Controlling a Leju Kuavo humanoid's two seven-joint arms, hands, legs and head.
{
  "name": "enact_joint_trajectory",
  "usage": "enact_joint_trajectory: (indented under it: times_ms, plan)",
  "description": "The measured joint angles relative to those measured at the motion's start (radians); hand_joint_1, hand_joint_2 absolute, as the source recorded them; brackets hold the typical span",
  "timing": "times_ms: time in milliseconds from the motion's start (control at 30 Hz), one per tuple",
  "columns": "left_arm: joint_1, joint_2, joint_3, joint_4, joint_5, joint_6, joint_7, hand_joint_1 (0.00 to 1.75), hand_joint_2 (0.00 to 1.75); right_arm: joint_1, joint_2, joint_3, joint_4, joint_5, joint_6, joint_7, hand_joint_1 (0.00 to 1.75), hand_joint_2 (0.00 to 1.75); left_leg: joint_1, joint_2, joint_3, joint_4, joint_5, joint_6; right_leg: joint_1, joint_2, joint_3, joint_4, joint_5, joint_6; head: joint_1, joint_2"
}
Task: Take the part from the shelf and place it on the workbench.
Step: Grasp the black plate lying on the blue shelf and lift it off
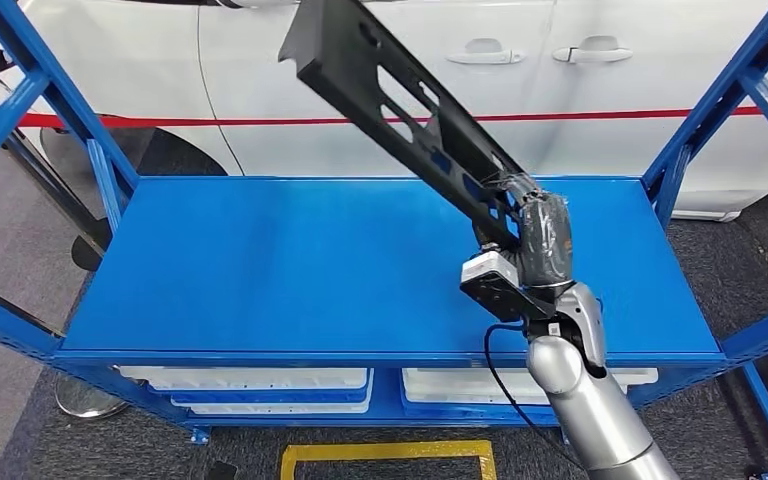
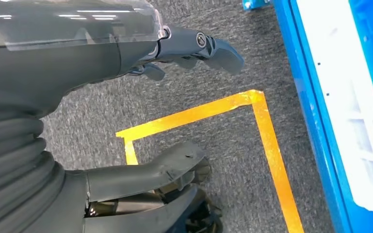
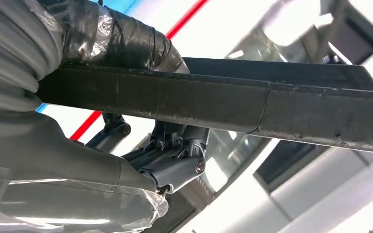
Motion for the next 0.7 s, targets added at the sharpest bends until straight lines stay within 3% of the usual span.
enact_joint_trajectory:
  times_ms: [67, 100, 167, 233, 267, 400, 467, 533, 567, 600, 633, 700]
  plan:
    - [0.001, 0.0, 0.0, 0.0, -0.001, -0.005, 0.0, 0.0, 1.75, 0.02, -0.004, -0.014, -0.017, -0.016, -0.004, -0.005, 1.75, 1.75, -0.002, 0.001, 0.001, 0.002, -0.003, 0.004, -0.001, 0.0, -0.052, 0.101, -0.035, 0.004, 0.0, 0.0]
    - [0.001, 0.0, 0.001, 0.0, -0.003, -0.008, 0.001, 0.0, 1.75, 0.031, -0.005, -0.019, -0.024, -0.025, -0.006, -0.008, 1.75, 1.75, -0.001, 0.0, 0.002, 0.005, -0.005, 0.003, -0.003, 0.0, -0.059, 0.112, -0.027, 0.006, 0.0, 0.0]
    - [0.003, 0.0, 0.001, 0.0, -0.01, -0.015, 0.003, 0.0, 1.75, 0.047, -0.007, -0.03, -0.038, -0.046, -0.009, -0.016, 1.75, 1.75, 0.002, -0.001, 0.001, 0.017, -0.014, -0.002, -0.011, -0.001, -0.021, 0.032, 0.031, 0.013, 0.0, 0.0]
    - [0.004, 0.0, 0.001, 0.0, -0.017, -0.024, 0.006, 0.0, 1.75, 0.055, -0.007, -0.041, -0.054, -0.072, -0.014, -0.027, 1.75, 1.75, 0.001, -0.003, -0.006, 0.041, -0.029, -0.014, -0.016, 0.001, 0.028, -0.067, 0.067, 0.015, 0.0, 0.0]
    - [0.004, 0.0, 0.001, 0.0, -0.02, -0.026, 0.007, 0.0, 1.75, 0.06, -0.007, -0.047, -0.062, -0.084, -0.016, -0.032, 1.75, 1.75, 0.0, -0.003, -0.01, 0.051, -0.035, -0.019, -0.015, 0.002, 0.039, -0.089, 0.069, 0.011, 0.0, 0.0]
    - [0.006, 0.001, 0.0, 0.0, -0.03, -0.027, 0.008, 0.0, 1.75, 0.078, -0.01, -0.068, -0.082, -0.114, -0.017, -0.038, 1.75, 1.75, 0.002, -0.003, -0.016, 0.067, -0.049, -0.034, -0.01, 0.006, 0.041, -0.095, 0.065, -0.016, -0.001, 0.0]
    - [0.005, 0.001, 0.0, 0.0, -0.033, -0.028, 0.008, 0.0, 1.75, 0.08, -0.011, -0.074, -0.091, -0.127, -0.017, -0.043, 1.75, 1.75, 0.004, -0.002, -0.045, 0.134, -0.09, -0.042, -0.012, 0.005, 0.043, -0.098, 0.066, -0.025, -0.001, 0.0]
    - [0.004, 0.001, 0.0, 0.0, -0.033, -0.031, 0.007, 0.0, 1.75, 0.087, -0.011, -0.084, -0.099, -0.154, -0.016, -0.054, 1.75, 1.75, 0.006, -0.001, -0.105, 0.256, -0.143, -0.047, -0.008, 0.004, 0.044, -0.098, 0.065, -0.03, -0.001, 0.0]
    - [0.005, 0.001, 0.0, 0.0, -0.032, -0.032, 0.005, 0.0, 1.75, 0.095, -0.011, -0.09, -0.103, -0.173, -0.014, -0.06, 1.75, 1.75, 0.007, -0.001, -0.131, 0.304, -0.156, -0.046, -0.005, 0.004, 0.045, -0.098, 0.065, -0.031, -0.001, 0.0]
    - [0.006, 0.001, 0.0, 0.0, -0.032, -0.034, 0.003, 0.0, 1.75, 0.105, -0.011, -0.098, -0.108, -0.197, -0.01, -0.068, 1.75, 1.75, 0.006, -0.001, -0.144, 0.322, -0.151, -0.043, -0.002, 0.004, 0.045, -0.098, 0.064, -0.032, -0.001, 0.0]
    - [0.007, 0.001, 0.0, 0.0, -0.032, -0.035, 0.001, 0.0, 1.75, 0.115, -0.011, -0.107, -0.115, -0.222, -0.004, -0.074, 1.75, 1.75, 0.003, -0.002, -0.14, 0.305, -0.13, -0.036, 0.001, 0.004, 0.047, -0.098, 0.063, -0.033, -0.002, 0.0]
    - [0.008, 0.002, 0.0, 0.0, -0.031, -0.035, -0.003, 0.0, 1.75, 0.133, -0.011, -0.126, -0.132, -0.266, 0.007, -0.086, 1.75, 1.75, -0.01, -0.001, -0.086, 0.184, -0.062, -0.014, 0.003, 0.004, 0.05, -0.1, 0.062, -0.035, -0.001, 0.0]
